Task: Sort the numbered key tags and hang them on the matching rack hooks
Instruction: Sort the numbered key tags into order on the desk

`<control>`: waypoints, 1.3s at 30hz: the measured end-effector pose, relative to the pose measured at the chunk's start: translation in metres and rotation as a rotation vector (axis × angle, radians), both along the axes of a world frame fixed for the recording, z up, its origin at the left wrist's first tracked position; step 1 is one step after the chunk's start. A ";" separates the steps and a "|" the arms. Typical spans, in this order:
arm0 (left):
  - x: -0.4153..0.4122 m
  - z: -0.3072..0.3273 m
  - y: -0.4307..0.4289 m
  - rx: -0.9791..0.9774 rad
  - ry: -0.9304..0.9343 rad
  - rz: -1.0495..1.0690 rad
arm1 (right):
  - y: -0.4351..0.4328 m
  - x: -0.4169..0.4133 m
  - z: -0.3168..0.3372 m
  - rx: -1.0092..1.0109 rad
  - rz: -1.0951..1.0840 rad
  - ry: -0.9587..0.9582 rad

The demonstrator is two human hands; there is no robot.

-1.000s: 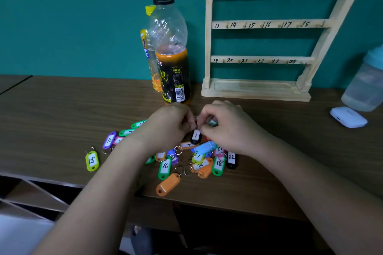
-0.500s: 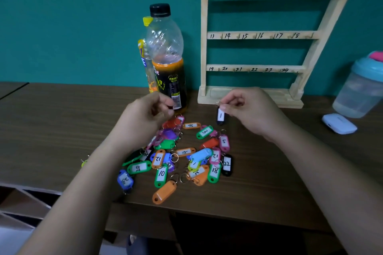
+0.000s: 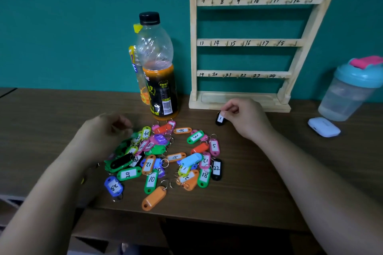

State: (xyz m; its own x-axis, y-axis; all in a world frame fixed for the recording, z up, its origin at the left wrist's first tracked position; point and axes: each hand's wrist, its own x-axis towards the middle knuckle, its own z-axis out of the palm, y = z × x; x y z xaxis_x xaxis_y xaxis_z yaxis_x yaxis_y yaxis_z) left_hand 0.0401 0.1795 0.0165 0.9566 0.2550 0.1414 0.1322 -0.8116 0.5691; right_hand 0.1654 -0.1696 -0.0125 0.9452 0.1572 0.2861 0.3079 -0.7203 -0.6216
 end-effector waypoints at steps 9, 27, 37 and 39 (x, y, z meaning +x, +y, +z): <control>-0.001 -0.003 0.002 0.035 0.100 -0.006 | 0.005 -0.006 0.000 -0.088 0.027 -0.067; 0.009 -0.012 0.008 0.027 0.106 0.036 | 0.023 0.000 -0.004 0.060 -0.048 -0.065; 0.010 -0.007 0.002 -0.027 0.110 0.107 | 0.024 -0.007 -0.006 0.050 -0.008 -0.002; 0.008 -0.006 0.000 -0.077 0.079 0.106 | 0.025 -0.009 -0.004 0.042 -0.012 -0.006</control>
